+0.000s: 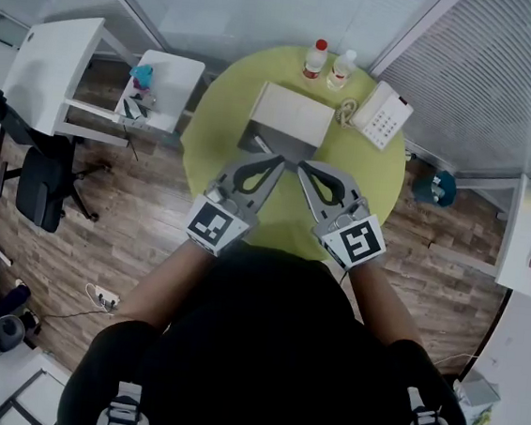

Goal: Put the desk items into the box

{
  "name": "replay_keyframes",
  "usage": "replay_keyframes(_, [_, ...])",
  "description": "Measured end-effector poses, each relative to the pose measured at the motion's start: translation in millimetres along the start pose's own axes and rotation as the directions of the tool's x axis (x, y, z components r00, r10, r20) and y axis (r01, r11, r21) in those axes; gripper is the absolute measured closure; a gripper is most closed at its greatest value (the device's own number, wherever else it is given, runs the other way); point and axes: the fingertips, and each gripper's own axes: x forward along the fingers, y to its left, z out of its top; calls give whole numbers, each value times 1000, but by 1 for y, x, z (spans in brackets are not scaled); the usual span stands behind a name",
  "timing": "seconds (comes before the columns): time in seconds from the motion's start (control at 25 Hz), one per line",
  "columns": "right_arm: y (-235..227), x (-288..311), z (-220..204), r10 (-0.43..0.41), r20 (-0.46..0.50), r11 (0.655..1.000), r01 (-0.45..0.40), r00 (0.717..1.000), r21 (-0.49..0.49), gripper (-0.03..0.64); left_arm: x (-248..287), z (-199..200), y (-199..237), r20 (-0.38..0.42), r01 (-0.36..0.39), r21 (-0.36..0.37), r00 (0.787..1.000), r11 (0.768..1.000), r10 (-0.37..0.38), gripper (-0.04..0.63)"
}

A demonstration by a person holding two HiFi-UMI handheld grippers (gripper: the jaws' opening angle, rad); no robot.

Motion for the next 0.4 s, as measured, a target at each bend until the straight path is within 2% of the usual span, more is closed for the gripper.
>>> replay_keyframes(0.4, [-1,-3,-6,-6,-7,1000,6,1000,2,600,2,-3,-1,2,-4,6,1000,1000,4,589])
